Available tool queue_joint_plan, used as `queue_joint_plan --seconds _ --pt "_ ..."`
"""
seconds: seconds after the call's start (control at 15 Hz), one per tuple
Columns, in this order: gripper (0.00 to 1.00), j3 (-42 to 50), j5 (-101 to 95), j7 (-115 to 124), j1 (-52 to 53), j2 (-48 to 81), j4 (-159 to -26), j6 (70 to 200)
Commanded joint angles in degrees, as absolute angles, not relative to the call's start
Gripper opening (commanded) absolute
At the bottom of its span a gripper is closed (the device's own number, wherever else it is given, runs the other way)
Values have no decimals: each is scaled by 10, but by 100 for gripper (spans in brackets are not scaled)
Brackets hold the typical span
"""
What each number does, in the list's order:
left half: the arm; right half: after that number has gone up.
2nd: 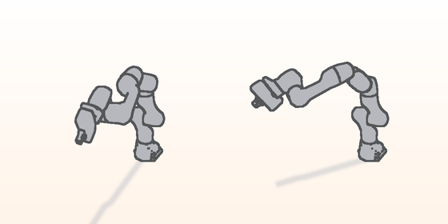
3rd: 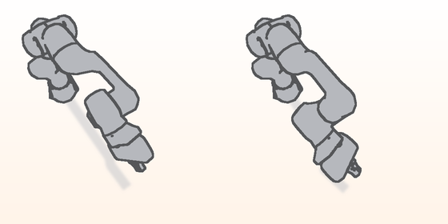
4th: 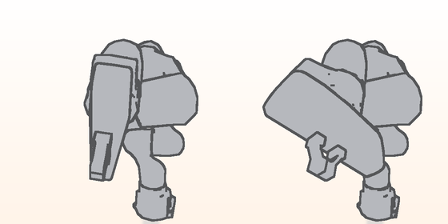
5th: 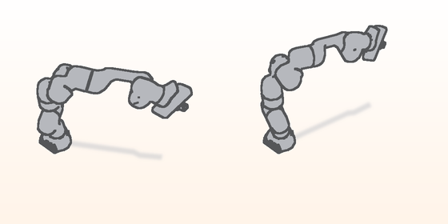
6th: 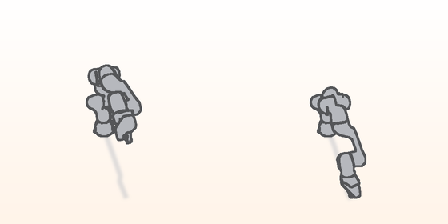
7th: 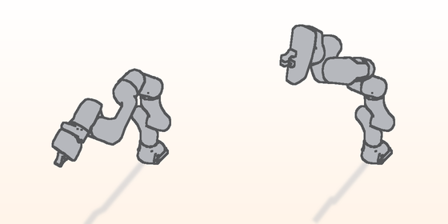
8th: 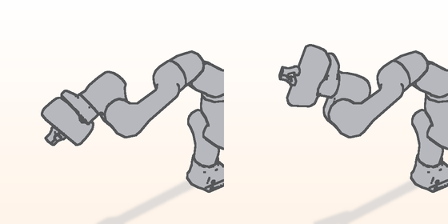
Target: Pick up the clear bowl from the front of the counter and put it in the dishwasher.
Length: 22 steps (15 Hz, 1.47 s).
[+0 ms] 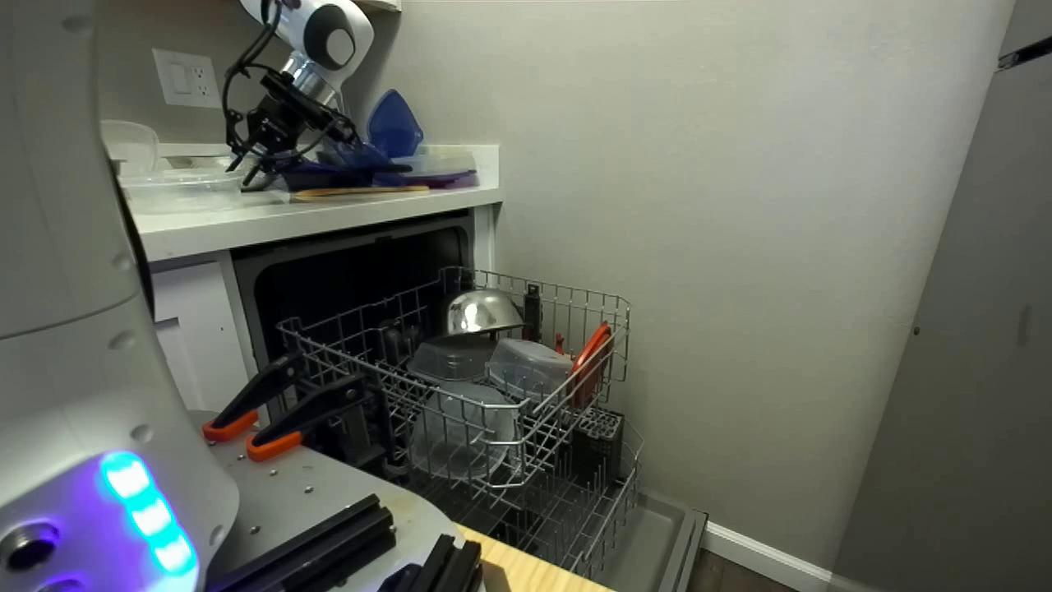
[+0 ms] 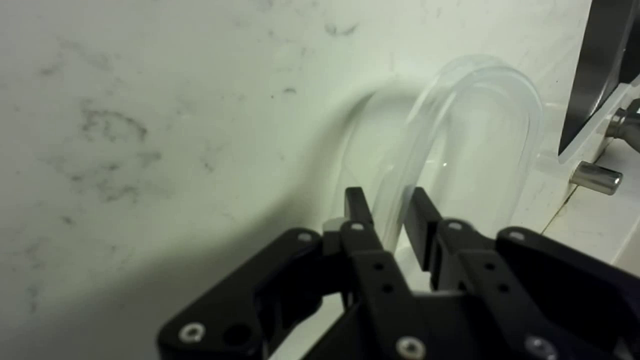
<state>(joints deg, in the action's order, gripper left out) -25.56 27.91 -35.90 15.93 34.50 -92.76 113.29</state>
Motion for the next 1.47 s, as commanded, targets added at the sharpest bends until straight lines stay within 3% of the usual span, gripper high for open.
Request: queue_joint_plan --seconds 0.0,0.53,1.4 --pt "1 -264 292 -377 151 348 -924 1130" --pt "4 -290 395 -510 113 325 -934 1113" --pt "4 -157 359 -479 73 85 -1099 1109"
